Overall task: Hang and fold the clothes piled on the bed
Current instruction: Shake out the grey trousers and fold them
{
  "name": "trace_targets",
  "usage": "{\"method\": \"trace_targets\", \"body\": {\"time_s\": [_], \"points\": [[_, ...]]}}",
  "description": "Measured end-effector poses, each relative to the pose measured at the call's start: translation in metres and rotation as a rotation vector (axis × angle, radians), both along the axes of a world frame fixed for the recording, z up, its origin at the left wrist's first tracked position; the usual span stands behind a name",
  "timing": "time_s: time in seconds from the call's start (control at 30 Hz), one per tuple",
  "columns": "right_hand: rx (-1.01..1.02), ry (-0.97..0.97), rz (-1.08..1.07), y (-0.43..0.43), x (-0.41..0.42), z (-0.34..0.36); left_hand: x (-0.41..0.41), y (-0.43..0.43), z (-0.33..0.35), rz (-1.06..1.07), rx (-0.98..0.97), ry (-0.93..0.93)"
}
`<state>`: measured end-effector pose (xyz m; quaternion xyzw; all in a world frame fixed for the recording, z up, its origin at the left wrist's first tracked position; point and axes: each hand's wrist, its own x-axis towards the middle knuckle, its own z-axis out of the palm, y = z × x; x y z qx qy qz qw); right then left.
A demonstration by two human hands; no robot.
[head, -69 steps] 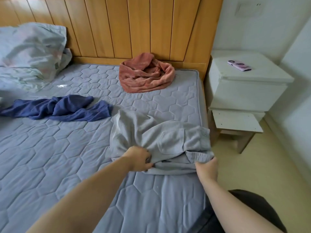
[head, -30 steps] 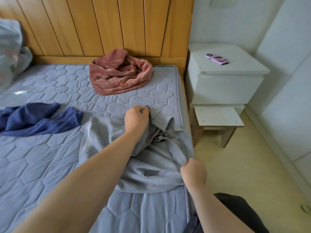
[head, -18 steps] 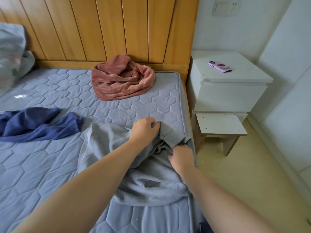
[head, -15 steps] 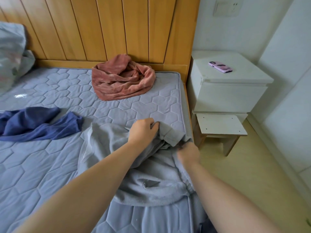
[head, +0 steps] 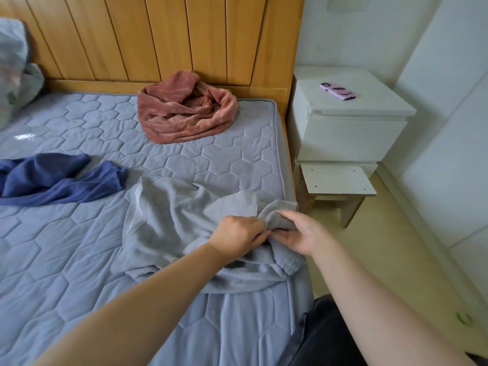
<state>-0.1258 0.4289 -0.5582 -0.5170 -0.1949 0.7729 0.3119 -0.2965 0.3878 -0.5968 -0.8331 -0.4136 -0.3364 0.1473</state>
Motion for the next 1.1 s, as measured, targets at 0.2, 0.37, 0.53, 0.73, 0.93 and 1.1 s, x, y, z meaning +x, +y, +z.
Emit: {"method": "trace_targets", "body": {"time_s": [0.2, 0.37, 0.53, 0.73, 0.93, 1.1], "points": [[0.19, -0.677, -0.036, -0.029, 0.02, -0.045, -0.017, -0.037, -0.037, 0.063, -0.306, 0.228], [0.427, -1.085, 0.118, -0.048, 0.029, -0.069, -0.053, -0.066, -0.063, 0.28, -0.445, 0.329], [0.517, -1.313, 0.211, -0.052, 0.018, -0.074, -0.093, -0.086, -0.051, 0.526, -0.5, 0.318], [0.553, -1.493, 0.285, -0.055, 0.005, -0.068, -0.172, -0.127, -0.043, 0.734, -0.515, 0.295], [0.913, -1.832, 0.515, -0.069, -0.03, -0.057, -0.179, -0.154, -0.046, 1.131, -0.582, -0.565], [1.309, -1.5, 0.937, -0.097, -0.099, -0.055, -0.157, -0.143, -0.046, 1.149, -0.841, -1.618]]}}
